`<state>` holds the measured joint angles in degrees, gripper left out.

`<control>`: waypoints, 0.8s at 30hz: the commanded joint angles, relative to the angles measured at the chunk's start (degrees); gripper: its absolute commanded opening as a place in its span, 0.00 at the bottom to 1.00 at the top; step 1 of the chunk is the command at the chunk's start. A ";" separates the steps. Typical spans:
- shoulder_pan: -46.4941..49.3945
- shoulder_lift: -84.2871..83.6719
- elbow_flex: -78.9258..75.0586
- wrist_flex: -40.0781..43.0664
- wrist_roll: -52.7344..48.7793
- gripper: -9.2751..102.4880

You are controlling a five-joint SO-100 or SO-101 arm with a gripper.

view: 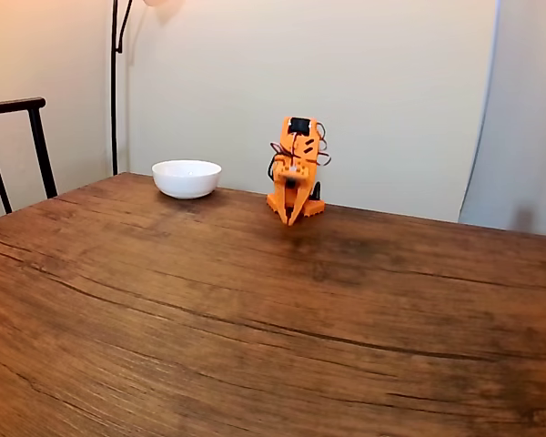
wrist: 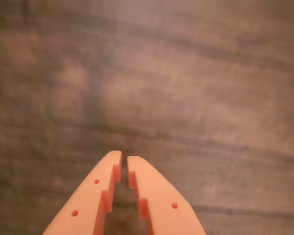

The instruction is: Grasp the cube and drop it in the bowl

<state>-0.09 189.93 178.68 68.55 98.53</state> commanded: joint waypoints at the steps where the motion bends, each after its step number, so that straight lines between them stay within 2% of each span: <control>1: -0.09 0.35 -0.44 4.31 -0.18 0.08; 7: -0.09 0.35 -0.44 9.14 -0.09 0.08; 24: -0.09 0.35 -0.44 9.40 0.53 0.08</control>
<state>-0.09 190.90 178.59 74.18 98.70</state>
